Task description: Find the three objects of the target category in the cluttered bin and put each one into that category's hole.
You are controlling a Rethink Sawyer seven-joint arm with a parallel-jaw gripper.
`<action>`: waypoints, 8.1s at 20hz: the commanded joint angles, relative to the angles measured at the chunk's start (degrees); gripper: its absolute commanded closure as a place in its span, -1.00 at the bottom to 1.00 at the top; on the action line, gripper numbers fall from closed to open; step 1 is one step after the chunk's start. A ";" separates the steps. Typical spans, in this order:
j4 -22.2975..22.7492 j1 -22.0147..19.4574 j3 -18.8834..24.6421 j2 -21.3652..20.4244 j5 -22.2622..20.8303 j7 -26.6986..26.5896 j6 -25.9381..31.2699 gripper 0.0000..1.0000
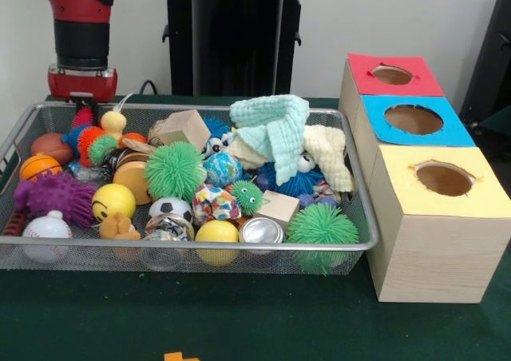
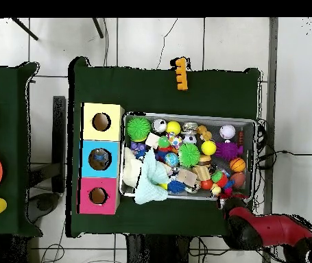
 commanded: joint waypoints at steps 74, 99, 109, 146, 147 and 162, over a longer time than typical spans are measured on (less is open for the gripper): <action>5.07 -5.51 14.51 -11.14 18.98 -5.54 32.77 1.00; 6.44 12.98 -1.91 -3.35 18.56 11.73 14.88 1.00; 3.84 19.40 -10.38 0.55 21.68 10.40 11.57 1.00; 4.58 -4.80 6.56 -10.24 23.61 -9.58 25.69 1.00; 4.58 -4.85 6.36 -10.03 23.27 -9.20 25.38 1.00; -1.95 -7.94 6.44 -2.70 20.20 -11.00 24.71 1.00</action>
